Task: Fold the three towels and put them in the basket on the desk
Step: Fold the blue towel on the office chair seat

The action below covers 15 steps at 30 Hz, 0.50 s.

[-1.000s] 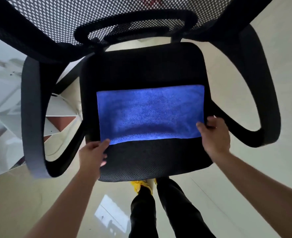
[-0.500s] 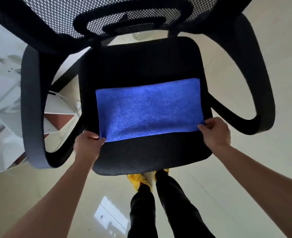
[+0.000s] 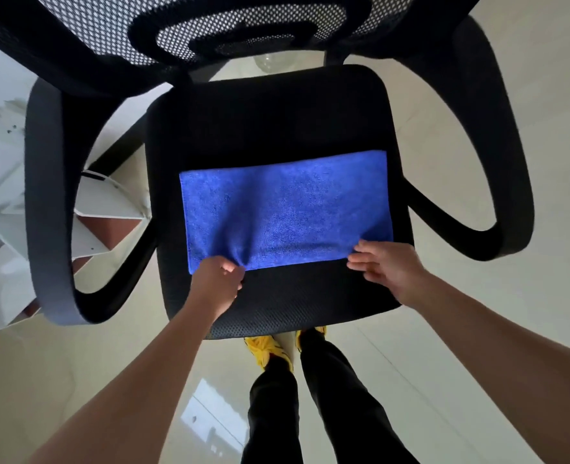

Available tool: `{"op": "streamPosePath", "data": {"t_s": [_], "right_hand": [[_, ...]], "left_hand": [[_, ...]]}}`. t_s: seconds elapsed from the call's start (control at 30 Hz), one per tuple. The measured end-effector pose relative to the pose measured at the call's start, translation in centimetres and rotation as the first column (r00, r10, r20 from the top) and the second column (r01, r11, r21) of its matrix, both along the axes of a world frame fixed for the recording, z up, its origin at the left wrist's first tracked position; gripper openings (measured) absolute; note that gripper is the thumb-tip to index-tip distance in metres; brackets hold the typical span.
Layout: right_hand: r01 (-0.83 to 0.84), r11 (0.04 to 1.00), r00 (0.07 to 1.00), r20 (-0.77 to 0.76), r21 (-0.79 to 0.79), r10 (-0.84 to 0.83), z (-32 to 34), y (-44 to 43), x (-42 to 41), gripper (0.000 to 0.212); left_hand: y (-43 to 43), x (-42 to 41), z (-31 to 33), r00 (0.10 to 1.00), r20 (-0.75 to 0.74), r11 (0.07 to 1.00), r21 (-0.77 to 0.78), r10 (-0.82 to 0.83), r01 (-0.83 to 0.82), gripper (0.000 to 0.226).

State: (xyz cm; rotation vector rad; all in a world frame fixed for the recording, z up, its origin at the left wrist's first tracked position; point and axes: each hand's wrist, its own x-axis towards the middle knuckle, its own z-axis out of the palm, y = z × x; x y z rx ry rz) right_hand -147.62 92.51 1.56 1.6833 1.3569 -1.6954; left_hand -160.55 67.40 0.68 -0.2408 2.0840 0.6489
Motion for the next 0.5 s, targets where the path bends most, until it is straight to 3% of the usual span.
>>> {"op": "streamPosePath", "data": {"t_s": [0.07, 0.13, 0.2, 0.27, 0.33, 0.43, 0.5], "right_hand": [[-0.136, 0.976, 0.989, 0.087, 0.168, 0.123, 0.3, 1.0, 1.0, 0.018], [-0.303, 0.841, 0.952, 0.176, 0.448, 0.249, 0.6, 1.7, 0.9, 0.019], [-0.322, 0.714, 0.944, 0.149, 0.622, 0.295, 1.0, 1.9, 0.1, 0.01], [-0.26, 0.701, 0.953, 0.058, 0.665, 0.298, 0.3, 2.0, -1.2, 0.033], [-0.294, 0.706, 0.943, 0.076, 0.644, 0.323, -0.9, 2.6, -2.3, 0.051], [-0.372, 0.68, 0.912, 0.116, 0.632, 0.392, -2.4, 4.1, -3.1, 0.033], [-0.372, 0.686, 0.91, 0.101, 0.626, 0.402, -2.7, 5.0, -3.4, 0.055]], "left_hand": [[-0.1, 0.1, 1.0, 0.932, -0.215, 0.951, -0.166, -0.292, 0.26, 0.012], [1.7, -0.5, 2.1, 0.746, -0.493, 0.888, -0.151, -0.448, 0.434, 0.004], [4.8, -1.7, 2.4, 0.522, -0.648, 0.75, -0.119, -0.555, 0.651, 0.033], [7.4, -3.1, 1.9, 0.345, -0.558, 0.54, -0.23, -0.755, 0.81, 0.076], [9.2, -4.4, 0.8, 0.255, -0.356, 0.38, -0.344, -0.899, 0.859, 0.112], [10.5, -5.6, -0.8, 0.222, -0.223, 0.301, -0.444, -0.949, 0.844, 0.143], [11.0, -6.1, -1.4, 0.2, -0.19, 0.268, -0.47, -0.961, 0.841, 0.153]]}}
